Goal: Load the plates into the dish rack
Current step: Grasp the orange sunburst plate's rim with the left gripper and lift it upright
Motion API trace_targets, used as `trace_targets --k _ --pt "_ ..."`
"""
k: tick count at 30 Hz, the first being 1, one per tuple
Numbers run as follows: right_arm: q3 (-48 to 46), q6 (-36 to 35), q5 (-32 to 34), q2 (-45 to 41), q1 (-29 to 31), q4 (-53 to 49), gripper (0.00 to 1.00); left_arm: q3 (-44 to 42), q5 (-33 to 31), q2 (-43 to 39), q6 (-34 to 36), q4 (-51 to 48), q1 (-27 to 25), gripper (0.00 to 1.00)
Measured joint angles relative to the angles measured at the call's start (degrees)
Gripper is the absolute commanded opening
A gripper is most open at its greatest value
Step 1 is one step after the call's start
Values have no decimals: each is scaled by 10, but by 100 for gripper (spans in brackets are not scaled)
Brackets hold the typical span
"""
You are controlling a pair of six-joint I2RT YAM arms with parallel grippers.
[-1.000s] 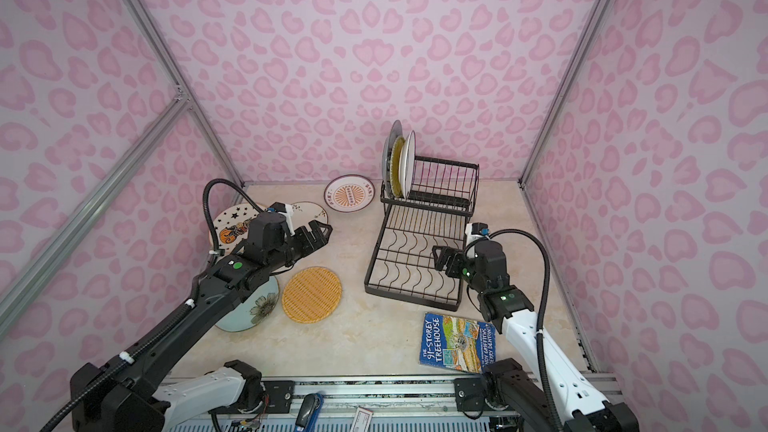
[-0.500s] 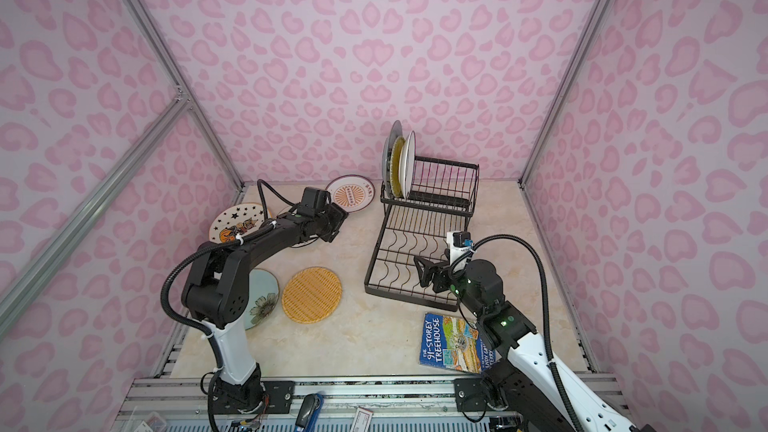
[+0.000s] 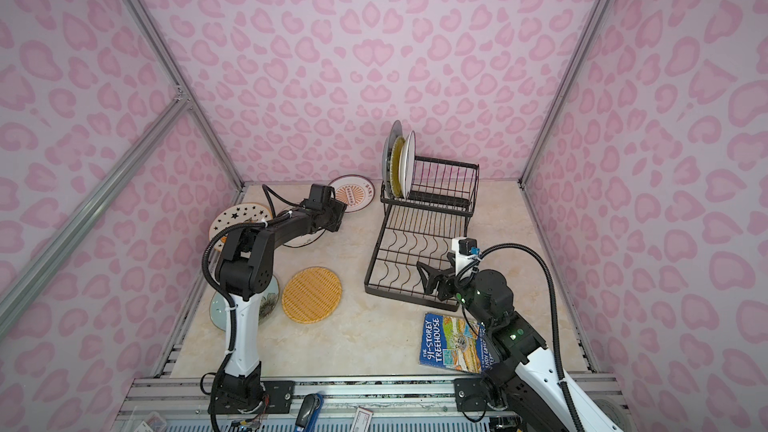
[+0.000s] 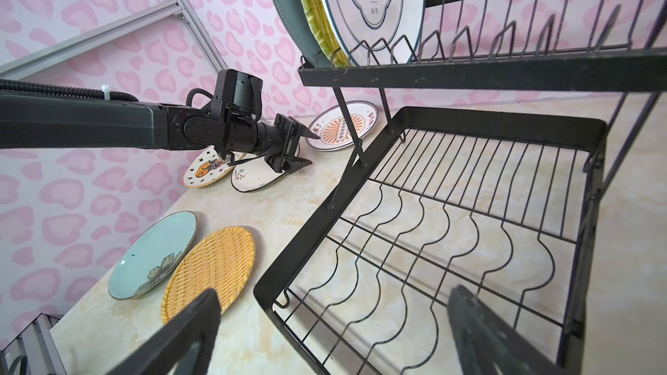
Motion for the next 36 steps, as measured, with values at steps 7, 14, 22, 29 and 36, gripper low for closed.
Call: trace_targets --k 7,14,22,29,36 --pt "-1 -1 0 -2 0 -3 98 28 -3 39 -21 28 1 54" --pt "-1 -3 0 -15 0 -15 98 49 -11 71 -51 68 3 38" --pt "1 -9 8 -40 0 -23 97 36 -19 72 -67 108 5 4" --pt "4 -10 15 -46 0 -27 96 -32 -24 12 -44 99 6 4" --pt "9 -12 15 -40 0 -28 96 -105 -17 -57 -14 99 7 4"
